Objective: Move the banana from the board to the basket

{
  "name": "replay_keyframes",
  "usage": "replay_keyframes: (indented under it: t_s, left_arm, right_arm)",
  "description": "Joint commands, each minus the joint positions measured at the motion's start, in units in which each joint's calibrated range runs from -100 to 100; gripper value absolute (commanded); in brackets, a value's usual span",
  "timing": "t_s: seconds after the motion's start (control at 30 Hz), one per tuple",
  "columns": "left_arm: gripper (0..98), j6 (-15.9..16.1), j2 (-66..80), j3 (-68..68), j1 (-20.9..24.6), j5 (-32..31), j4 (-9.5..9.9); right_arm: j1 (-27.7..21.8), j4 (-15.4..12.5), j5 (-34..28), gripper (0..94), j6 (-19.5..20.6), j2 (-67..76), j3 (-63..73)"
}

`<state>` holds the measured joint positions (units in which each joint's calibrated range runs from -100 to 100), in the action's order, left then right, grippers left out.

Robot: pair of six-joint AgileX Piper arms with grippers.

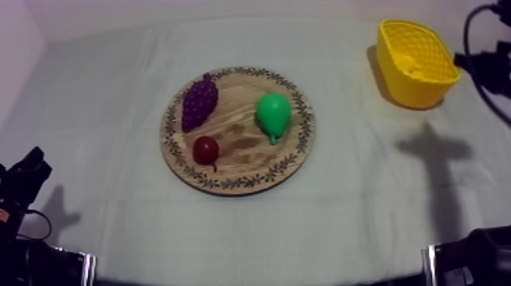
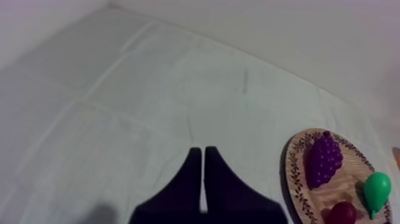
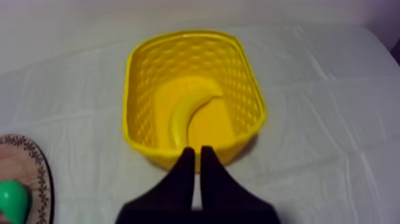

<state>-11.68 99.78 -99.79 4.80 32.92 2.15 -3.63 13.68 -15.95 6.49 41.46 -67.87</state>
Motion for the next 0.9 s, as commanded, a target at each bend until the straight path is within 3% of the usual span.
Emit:
replay_keyframes:
  t_s: [0.0,0.1,0.23,0.33,0.53,0.67,0.87]
  left_arm:
    - [0.1,-0.02,0.05,0.01,0.01,-0.01,0.03]
    - [0.1,0.00,0.05,0.01,0.01,-0.01,0.03]
    - [0.1,-0.03,0.05,0.01,0.01,-0.01,0.03]
    - [0.1,-0.01,0.05,0.01,0.01,-0.01,0.03]
    - [0.1,-0.02,0.05,0.01,0.01,-0.01,0.03]
    - [0.1,-0.01,0.05,0.01,0.01,-0.01,0.03]
    - [0.1,0.01,0.05,0.01,0.01,-0.01,0.03]
  right_arm:
    - [0.14,-1.85,0.36,0.6,-1.97,15.75,-12.83]
    - [0.96,-4.18,-0.27,0.5,-4.73,23.50,-19.16]
    - [2.57,-4.43,-2.14,0.5,-5.29,32.38,-26.24]
    - [3.16,-8.51,-4.56,0.4,-8.78,37.78,-29.91]
    - [4.08,-13.79,-15.13,0.4,-10.96,45.41,-31.67]
    - [3.26,-14.78,-19.07,0.4,-10.70,50.32,-31.85]
    - [3.63,-15.08,-20.11,0.5,-11.96,53.75,-31.90]
